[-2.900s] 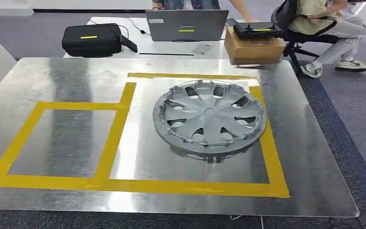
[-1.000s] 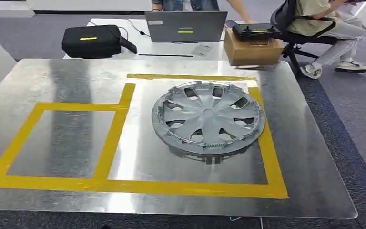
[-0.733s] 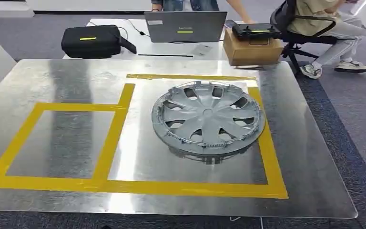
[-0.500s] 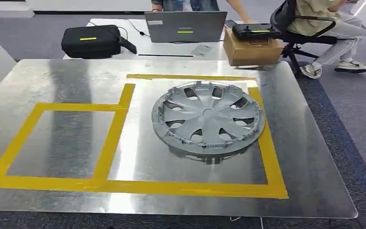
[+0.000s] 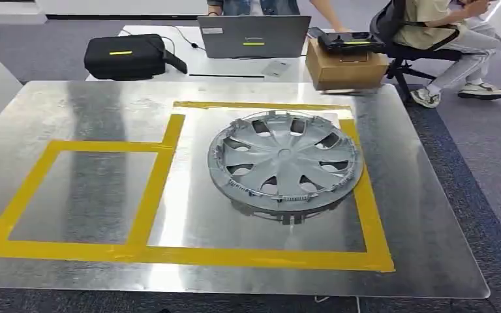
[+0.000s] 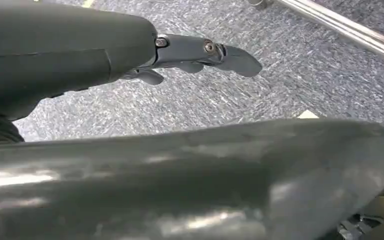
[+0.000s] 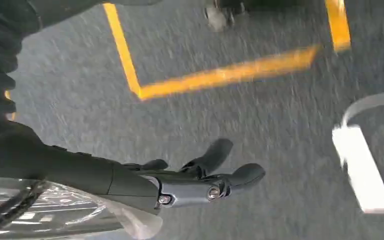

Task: Take the parts from the cabinet and place them on the table.

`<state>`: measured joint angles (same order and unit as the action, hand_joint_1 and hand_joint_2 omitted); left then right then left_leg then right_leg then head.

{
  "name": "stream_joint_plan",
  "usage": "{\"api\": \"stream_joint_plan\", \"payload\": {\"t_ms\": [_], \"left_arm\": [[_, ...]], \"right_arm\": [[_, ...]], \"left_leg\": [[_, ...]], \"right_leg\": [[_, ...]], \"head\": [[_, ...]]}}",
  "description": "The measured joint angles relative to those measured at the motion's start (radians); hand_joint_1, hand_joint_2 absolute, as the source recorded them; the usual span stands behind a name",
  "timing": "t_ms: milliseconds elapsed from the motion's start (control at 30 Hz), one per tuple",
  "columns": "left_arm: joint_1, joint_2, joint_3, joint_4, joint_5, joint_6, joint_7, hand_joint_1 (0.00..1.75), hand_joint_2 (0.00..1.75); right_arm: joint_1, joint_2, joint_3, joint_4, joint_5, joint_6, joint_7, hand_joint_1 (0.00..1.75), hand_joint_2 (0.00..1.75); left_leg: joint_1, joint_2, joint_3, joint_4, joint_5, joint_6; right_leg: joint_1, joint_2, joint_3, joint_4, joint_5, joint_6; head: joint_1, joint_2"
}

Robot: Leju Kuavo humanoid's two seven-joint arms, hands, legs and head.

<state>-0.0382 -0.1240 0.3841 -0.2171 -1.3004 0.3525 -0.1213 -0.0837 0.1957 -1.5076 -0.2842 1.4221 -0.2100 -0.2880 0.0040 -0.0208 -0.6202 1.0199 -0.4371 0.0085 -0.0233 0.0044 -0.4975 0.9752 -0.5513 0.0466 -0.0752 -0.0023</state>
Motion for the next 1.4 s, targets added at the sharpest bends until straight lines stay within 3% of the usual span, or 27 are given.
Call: {"api": "stream_joint_plan", "payload": {"t_ms": [167, 700, 867, 1000, 1033, 1067, 1167, 1200, 1233, 1267, 1333, 1367, 1400], "left_arm": [[-0.002, -0.008, 0.001, 0.0, 0.011, -0.006, -0.008, 0.0, 0.0], [-0.002, -0.013, 0.025, 0.0, 0.045, -0.014, 0.006, 0.0, 0.0], [-0.001, -0.013, 0.044, 0.0, 0.056, -0.016, 0.008, 0.0, 0.0], [-0.001, -0.013, 0.047, 0.0, 0.059, -0.017, 0.01, 0.0, 0.0], [-0.001, -0.015, 0.047, 0.0, 0.059, -0.017, 0.01, 0.0, 0.0], [-0.001, -0.015, 0.047, 0.0, 0.061, -0.017, 0.01, 0.0, 0.0], [-0.001, -0.019, 0.047, 0.0, 0.061, -0.018, 0.01, 0.0, 0.0], [-0.001, -0.019, 0.048, 0.0, 0.062, -0.018, 0.01, 0.0, 0.0], [-0.001, -0.019, 0.049, 0.0, 0.064, -0.019, 0.01, 0.0, 0.0], [-0.001, -0.019, 0.05, 0.0, 0.065, -0.02, 0.011, 0.0, 0.0], [-0.001, -0.021, 0.054, 0.0, 0.066, -0.021, 0.011, 0.0, 0.0], [-0.001, -0.021, 0.056, 0.0, 0.066, -0.02, 0.011, 0.0, 0.0], [-0.001, -0.021, 0.058, 0.0, 0.066, -0.02, 0.011, 0.0, 0.0]], "right_arm": [[0.0, 0.0, 0.005, 0.006, -0.007, 0.107, -0.045, 0.0, 1.75], [0.001, 0.0, 0.032, 0.006, 0.008, 0.111, -0.048, 0.0, 1.75], [0.001, 0.0, 0.038, 0.006, 0.005, 0.105, -0.05, 0.0, 1.75], [-0.001, 0.0, 0.04, 0.006, 0.005, 0.102, -0.05, 0.0, 1.75], [-0.001, 0.0, 0.041, 0.006, 0.005, 0.1, -0.05, 0.0, 1.75], [-0.001, 0.0, 0.043, 0.006, 0.005, 0.098, -0.05, 0.0, 1.75], [0.001, -0.001, 0.045, 0.006, 0.005, 0.097, -0.05, 0.0, 1.75], [0.003, 0.0, 0.046, 0.006, 0.005, 0.097, -0.05, 0.0, 1.75], [0.004, -0.001, 0.046, 0.006, 0.004, 0.095, -0.05, 0.0, 1.75], [0.003, -0.002, 0.046, 0.006, 0.002, 0.093, -0.05, 0.0, 1.75], [0.0, -0.006, 0.046, 0.006, -0.004, 0.093, -0.051, 0.0, 1.75], [-0.003, -0.006, 0.046, 0.006, -0.006, 0.093, -0.052, 0.0, 1.75], [-0.003, -0.006, 0.047, 0.006, -0.008, 0.093, -0.053, 0.0, 1.75]], "left_leg": [[0.0, 0.0, 0.0, 0.0, 0.0, 0.0], [-0.004, 0.0, 0.0, 0.001, -0.002, 0.001], [-0.01, 0.0, 0.0, 0.007, -0.008, 0.01], [-0.011, 0.0, 0.005, 0.001, -0.011, 0.023], [-0.002, 0.002, 0.014, -0.012, -0.005, 0.028], [-0.002, 0.003, 0.018, -0.016, -0.006, 0.033], [-0.004, 0.008, 0.019, -0.015, -0.006, 0.038], [-0.004, 0.009, 0.02, -0.015, -0.006, 0.037], [-0.004, 0.009, 0.02, -0.014, -0.006, 0.037], [-0.003, 0.008, 0.02, -0.013, -0.006, 0.036], [0.002, 0.008, 0.02, -0.006, -0.008, 0.026], [-0.001, 0.007, 0.018, -0.001, -0.009, 0.017], [-0.003, 0.006, 0.018, -0.001, -0.01, 0.01]], "right_leg": [[0.0, 0.0, 0.0, 0.0, 0.0, 0.0], [-0.003, 0.0, 0.001, -0.001, 0.0, 0.0], [-0.008, -0.001, 0.003, -0.001, -0.002, 0.006], [-0.01, -0.001, 0.012, -0.009, -0.004, 0.018], [-0.012, -0.001, 0.015, 0.001, -0.012, 0.02], [-0.009, -0.002, -0.001, 0.035, -0.037, 0.018], [-0.008, -0.002, -0.122, 0.268, -0.151, 0.019], [-0.008, -0.002, -0.147, 0.31, -0.157, 0.02], [-0.008, -0.002, -0.145, 0.299, -0.133, 0.021], [-0.008, -0.003, -0.124, 0.25, -0.093, 0.02], [-0.009, -0.004, -0.036, 0.069, -0.004, 0.019], [-0.007, -0.004, -0.008, 0.02, -0.002, 0.015], [-0.002, 0.003, -0.01, 0.037, 0.022, 0.007]], "head": [[0.0, 0.0], [0.0, 0.0], [0.0, 0.0], [-0.001, 0.0], [0.001, 0.0], [0.002, 0.0], [0.002, 0.0], [0.003, 0.0], [0.002, 0.0], [0.003, 0.0], [0.003, 0.0], [0.004, 0.0], [0.001, 0.0]]}}
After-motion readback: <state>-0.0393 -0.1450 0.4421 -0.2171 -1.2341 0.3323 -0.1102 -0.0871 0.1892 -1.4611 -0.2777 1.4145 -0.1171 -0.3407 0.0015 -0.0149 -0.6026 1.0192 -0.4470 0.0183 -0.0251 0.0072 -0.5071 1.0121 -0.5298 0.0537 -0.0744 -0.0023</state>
